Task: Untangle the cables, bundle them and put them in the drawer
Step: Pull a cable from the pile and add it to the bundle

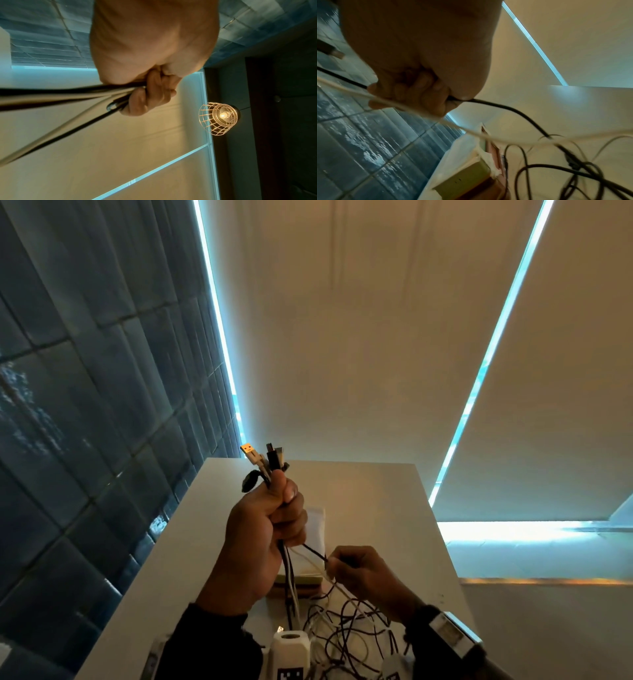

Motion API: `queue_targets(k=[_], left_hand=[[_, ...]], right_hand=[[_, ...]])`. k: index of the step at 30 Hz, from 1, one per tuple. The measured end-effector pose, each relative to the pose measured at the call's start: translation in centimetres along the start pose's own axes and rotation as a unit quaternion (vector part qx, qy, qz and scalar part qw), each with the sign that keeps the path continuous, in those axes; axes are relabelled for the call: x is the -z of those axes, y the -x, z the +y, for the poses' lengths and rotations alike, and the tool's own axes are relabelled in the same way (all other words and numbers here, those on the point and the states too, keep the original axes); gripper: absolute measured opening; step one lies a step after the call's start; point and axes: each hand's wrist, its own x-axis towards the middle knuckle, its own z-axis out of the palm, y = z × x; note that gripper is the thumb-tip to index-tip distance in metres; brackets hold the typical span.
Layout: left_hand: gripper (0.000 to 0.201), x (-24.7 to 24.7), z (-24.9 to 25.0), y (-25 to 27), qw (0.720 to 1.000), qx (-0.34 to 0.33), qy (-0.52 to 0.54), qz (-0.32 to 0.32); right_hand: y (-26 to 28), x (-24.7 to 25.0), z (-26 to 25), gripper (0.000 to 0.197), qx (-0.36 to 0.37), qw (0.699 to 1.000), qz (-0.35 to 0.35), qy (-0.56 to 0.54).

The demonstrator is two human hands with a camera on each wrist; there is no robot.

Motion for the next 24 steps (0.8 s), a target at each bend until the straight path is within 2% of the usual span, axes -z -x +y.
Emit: queue_targets(k=[3,11,13,15,17,19,22,24], left_hand=[[0.035,0.6,1.0,0.2,1.0,-0.011,0.011,0.004],[0.038,1.8,2.1,1.2,0.998,-0.033,0.03,0.034],[0.038,1.9,1.7,1.4,0.998,-0.039,0.035,0.045],[0.037,2.1,1.2,1.5,0.997,-0.038,0.033,0.061],[0.035,2.3,0.7,1.6,0.996,-0.028,0.006,0.086],[0.035,2.5,0.1,1.6,0.993,-0.017,-0.026,0.113],[0.036,2.1,-0.6,1.6,0.988,0.007,-0.059,0.143],[0.036,1.8,-0.9,1.5,0.986,0.021,-0.074,0.145]], right_hand=[[-0.2,0.0,2.2,0.024,-0.007,0.998,0.026,0.063],[0.4,1.2,8.1,0.028,-0.088,0.976,0.077,0.185],[-0.3,1.1,8.0,0.03,-0.12,0.963,0.134,0.201],[-0.9,0.7,5.8,0.023,-0.134,0.959,0.211,0.136],[-1.4,0.5,2.2,0.016,-0.093,0.968,0.234,0.005],[-1.5,0.5,-2.1,0.016,-0.024,0.972,0.217,-0.091],[-1.0,0.3,-7.1,0.017,0.076,0.975,0.144,-0.152],[-0.4,-0.1,-9.0,0.019,0.114,0.978,0.084,-0.155]])
